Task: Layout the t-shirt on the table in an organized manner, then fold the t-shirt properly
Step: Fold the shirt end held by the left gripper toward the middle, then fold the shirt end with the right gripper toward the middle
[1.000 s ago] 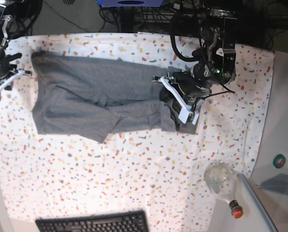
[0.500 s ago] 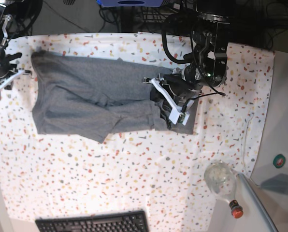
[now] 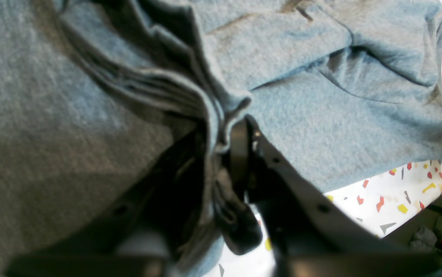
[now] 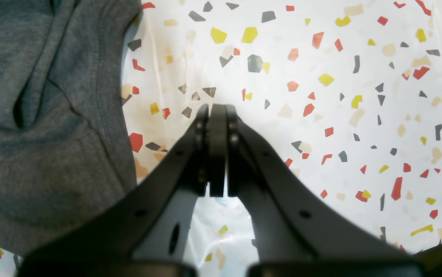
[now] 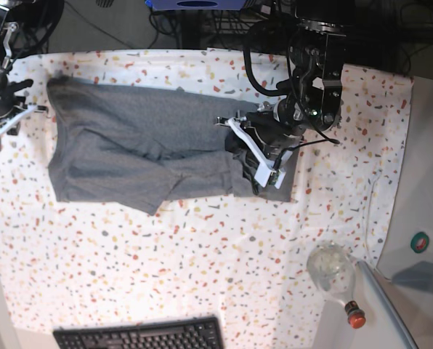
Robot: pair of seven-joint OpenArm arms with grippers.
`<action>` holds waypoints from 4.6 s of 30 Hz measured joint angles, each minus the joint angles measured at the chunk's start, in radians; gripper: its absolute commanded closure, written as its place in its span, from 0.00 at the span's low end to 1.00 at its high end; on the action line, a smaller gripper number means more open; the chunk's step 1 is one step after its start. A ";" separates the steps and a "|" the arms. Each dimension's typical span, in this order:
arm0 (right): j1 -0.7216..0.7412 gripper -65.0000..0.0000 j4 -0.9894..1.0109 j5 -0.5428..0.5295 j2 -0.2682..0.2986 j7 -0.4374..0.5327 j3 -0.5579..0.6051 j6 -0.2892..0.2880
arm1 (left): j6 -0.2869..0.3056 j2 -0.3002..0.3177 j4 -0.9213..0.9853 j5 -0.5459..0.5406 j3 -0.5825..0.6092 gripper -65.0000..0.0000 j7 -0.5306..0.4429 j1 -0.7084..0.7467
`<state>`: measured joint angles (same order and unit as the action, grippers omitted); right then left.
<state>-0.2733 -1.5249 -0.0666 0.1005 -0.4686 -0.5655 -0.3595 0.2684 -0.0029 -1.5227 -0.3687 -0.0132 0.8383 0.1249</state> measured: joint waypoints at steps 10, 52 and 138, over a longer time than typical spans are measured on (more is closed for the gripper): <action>-0.002 1.00 -0.001 0.000 0.000 0.000 0.000 0.000 | 0.000 -0.041 0.002 0.001 0.052 0.53 0.002 -0.039; 0.167 0.26 0.366 -0.661 0.110 -0.329 0.043 -0.158 | 0.006 0.272 0.279 0.000 -0.289 1.00 -0.340 0.016; 0.538 1.00 0.487 -0.190 -0.064 -0.066 0.816 0.211 | 0.011 0.272 0.096 0.000 -0.682 1.00 -0.334 0.246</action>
<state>0.2649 -1.0382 -0.2569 0.0360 -0.5343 0.2508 -0.1482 0.2798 0.2687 -1.4269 -0.3683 -0.6952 0.5041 0.3710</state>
